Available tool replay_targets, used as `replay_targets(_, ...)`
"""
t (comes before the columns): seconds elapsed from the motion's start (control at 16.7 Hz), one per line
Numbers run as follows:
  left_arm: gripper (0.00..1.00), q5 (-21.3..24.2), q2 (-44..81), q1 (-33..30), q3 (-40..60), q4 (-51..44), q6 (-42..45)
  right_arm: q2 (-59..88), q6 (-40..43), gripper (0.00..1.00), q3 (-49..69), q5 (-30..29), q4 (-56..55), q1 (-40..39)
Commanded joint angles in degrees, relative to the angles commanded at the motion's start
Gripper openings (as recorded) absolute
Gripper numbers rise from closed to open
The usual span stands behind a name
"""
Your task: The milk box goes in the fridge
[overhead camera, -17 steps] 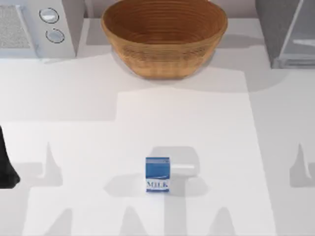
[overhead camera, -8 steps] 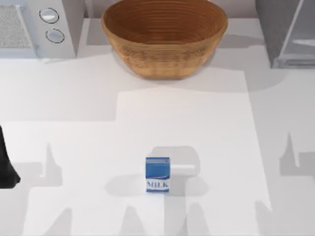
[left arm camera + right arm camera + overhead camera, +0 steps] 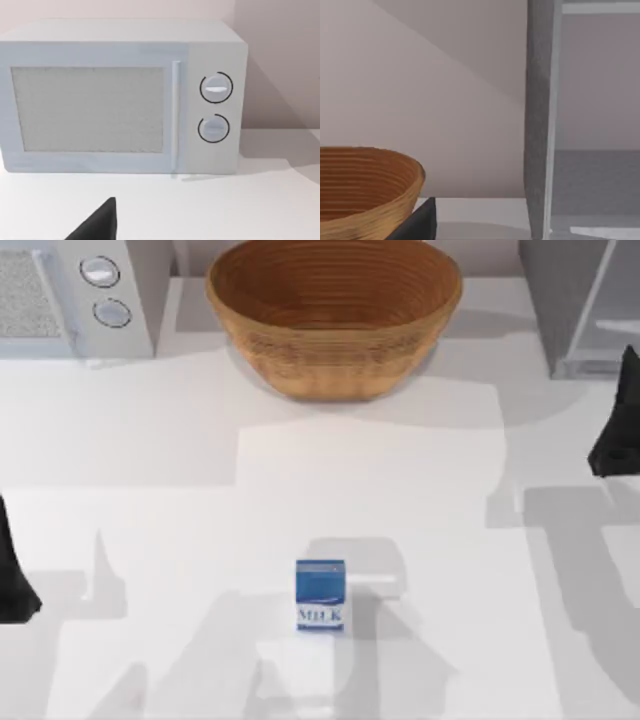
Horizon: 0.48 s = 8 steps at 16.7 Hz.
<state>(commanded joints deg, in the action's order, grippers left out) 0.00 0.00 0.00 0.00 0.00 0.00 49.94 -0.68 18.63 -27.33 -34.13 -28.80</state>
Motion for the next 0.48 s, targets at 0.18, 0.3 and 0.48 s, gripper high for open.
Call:
replay_targets(0.18, 1.0, 0.0, 0.0, 0.0, 0.0, 0.0, 0.0, 17.0, -0.2, 1.0, 6.0, -9.4, -11.1, -9.0)
replay_targets(0.3, 1.0, 0.0, 0.0, 0.0, 0.0, 0.0, 0.0, 28.7, -0.5, 1.0, 9.9, -15.8, -18.5, -15.1)
replay_targets(0.48, 1.0, 0.0, 0.0, 0.0, 0.0, 0.0, 0.0, 45.9, -0.9, 1.0, 15.6, -25.4, -29.3, -24.1)
